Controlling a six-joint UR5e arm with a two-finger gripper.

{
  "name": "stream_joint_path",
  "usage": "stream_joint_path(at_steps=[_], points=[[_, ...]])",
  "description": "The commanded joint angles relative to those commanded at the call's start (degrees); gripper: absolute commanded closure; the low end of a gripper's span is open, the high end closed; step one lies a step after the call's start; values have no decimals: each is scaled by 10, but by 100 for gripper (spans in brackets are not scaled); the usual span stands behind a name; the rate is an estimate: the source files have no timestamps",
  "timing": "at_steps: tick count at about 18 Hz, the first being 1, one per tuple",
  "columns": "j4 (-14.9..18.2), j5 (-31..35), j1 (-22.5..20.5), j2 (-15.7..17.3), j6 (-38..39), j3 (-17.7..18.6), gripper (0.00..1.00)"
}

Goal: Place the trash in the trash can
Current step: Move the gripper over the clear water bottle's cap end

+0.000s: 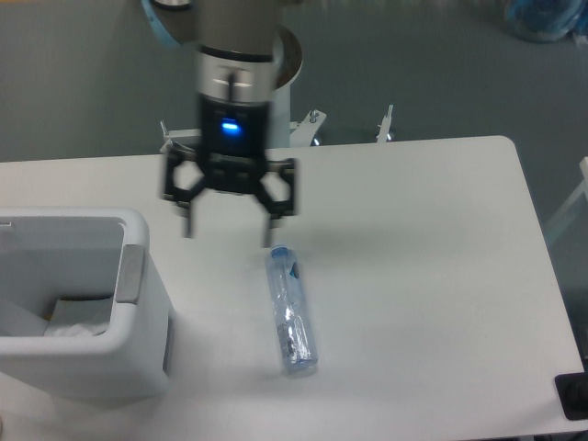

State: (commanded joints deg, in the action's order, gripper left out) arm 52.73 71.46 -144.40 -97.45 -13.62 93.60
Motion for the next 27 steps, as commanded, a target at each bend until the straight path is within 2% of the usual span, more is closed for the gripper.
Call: stream_joint_path(at_steps=[4,6,8,13,19,27], points=[[0,15,-8,-70,4,-7,0],[-1,55,-6,-100,3,-13,0],[3,65,-4,-131,4,-27,0],[4,67,5,-166,4,-30,0],[4,79,49,-212,4,-37,0],[2,91,66,-253,-5,-52,0]])
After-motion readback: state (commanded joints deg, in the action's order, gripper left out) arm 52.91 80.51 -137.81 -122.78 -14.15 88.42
